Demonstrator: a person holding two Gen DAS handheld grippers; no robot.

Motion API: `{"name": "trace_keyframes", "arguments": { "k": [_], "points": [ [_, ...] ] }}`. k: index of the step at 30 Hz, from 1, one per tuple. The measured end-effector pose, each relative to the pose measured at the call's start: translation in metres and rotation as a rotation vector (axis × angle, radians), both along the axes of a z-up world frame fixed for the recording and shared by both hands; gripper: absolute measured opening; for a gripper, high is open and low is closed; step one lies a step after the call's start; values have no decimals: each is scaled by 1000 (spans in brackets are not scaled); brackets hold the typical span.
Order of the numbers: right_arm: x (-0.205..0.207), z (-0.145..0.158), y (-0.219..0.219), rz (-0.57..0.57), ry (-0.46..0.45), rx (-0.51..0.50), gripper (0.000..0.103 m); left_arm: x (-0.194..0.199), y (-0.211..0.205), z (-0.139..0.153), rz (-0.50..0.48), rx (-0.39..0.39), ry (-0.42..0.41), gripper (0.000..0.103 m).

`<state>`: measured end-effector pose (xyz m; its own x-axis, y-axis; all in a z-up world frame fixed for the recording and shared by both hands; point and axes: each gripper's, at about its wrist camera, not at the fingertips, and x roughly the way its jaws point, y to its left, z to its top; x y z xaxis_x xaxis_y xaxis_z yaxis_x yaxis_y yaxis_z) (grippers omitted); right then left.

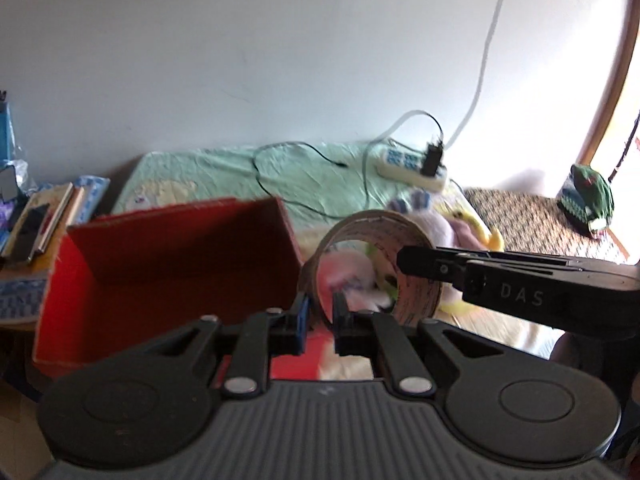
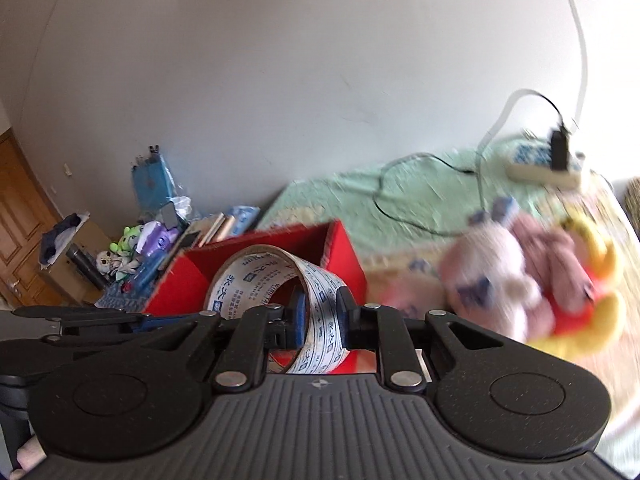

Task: Organize objects
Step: 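Carry the white tape roll in the right gripper toward the red box, then lower the tape roll into the red box and open the right gripper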

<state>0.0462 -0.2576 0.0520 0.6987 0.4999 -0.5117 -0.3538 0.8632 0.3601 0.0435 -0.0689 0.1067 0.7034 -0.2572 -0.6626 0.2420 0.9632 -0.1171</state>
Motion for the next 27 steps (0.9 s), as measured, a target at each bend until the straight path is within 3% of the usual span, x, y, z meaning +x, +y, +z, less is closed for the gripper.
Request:
{"name": "trace_keyframes", "arguments": {
  "k": [4,9,18,27],
  "points": [
    [17,3,32,22,-18,-25,18,21,30,1,26,-12,-5,5],
    [47,-3,77,29,3,-92,18,53,71,-15,45,-36,54,5],
    [96,-42,131,-5,125,-246,17,118,109,-73,14,-66,228,5],
    [123,-73,166,-21,221,-378,15,152,122,-117,-1,-58,374,6]
  ]
}}
